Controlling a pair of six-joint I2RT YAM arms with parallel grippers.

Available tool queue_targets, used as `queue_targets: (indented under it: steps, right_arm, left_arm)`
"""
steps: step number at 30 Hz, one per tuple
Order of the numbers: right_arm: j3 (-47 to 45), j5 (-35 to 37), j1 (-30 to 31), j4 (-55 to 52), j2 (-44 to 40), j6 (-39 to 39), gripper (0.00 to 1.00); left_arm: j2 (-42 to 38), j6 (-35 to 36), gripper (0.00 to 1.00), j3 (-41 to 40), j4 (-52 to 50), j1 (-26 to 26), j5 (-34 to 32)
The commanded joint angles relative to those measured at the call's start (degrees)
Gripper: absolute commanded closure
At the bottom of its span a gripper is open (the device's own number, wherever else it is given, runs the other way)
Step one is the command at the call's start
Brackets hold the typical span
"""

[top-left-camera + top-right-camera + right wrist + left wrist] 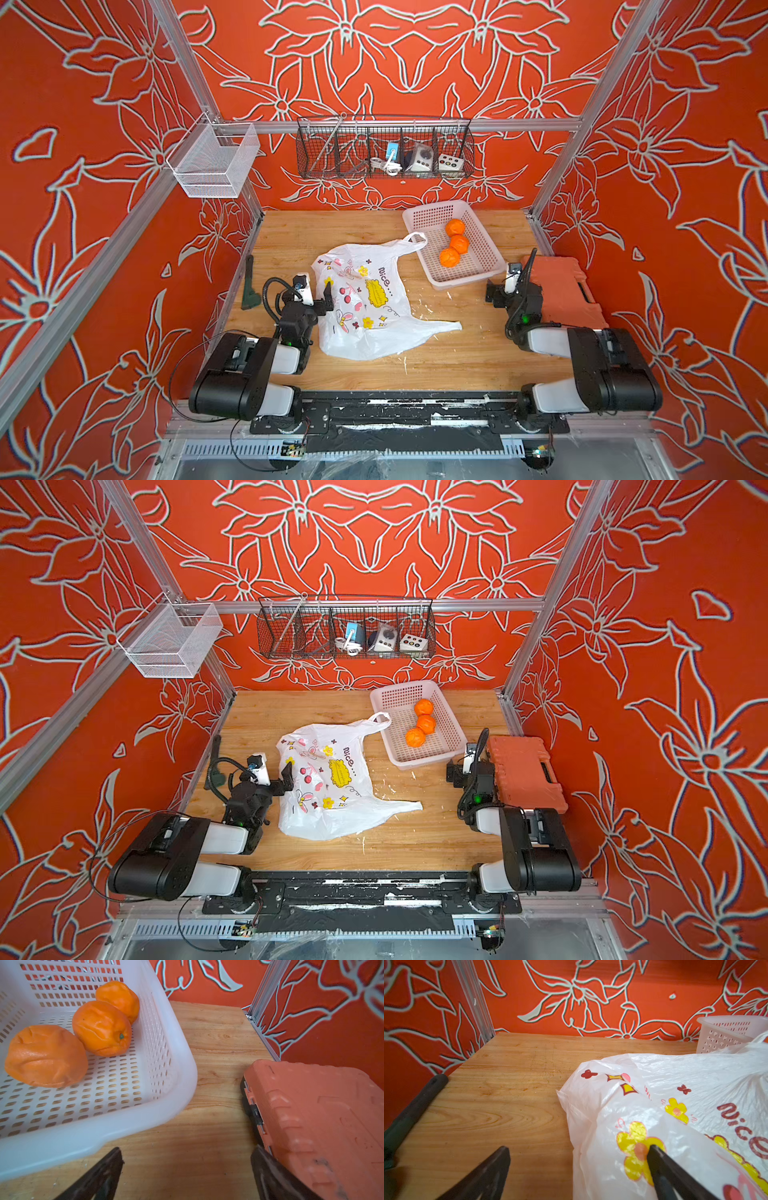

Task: Place the oranges into plastic bags & tie knots
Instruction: Pick up the plastic bag at the center of the board.

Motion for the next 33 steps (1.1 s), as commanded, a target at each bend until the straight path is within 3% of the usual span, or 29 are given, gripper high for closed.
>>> queue_targets:
  steps: [1, 27, 29, 31, 33]
  right_arm:
    - [1.1, 0.2, 0.0, 0.6, 0.3, -0.6, 0.02]
    - [0.7, 0.4, 0.0, 1.3, 0.0, -0.5, 0.02]
    - [0.0, 3.8, 1.2, -0.3, -3.6, -0.4, 0.02]
    - [3.3, 7.9, 2.0, -14.0, -11.4, 1.0, 0.02]
    - [8.3, 12.2, 2.0, -29.2, -18.2, 7.9, 0.02]
  left_arm:
    - [0.3, -0.4, 0.01, 0.5, 0.8, 0.3, -0.5]
    - [-0.7, -0.7, 0.01, 0.5, 0.9, 0.2, -2.0]
    - [-6.2, -1.9, 0.01, 4.0, -10.5, -0.3, -6.1]
    - [-11.7, -8.3, 0.01, 11.6, -28.7, -0.6, -14.2]
    - [-14.6, -15.3, 0.01, 17.3, -40.0, -0.5, -18.7]
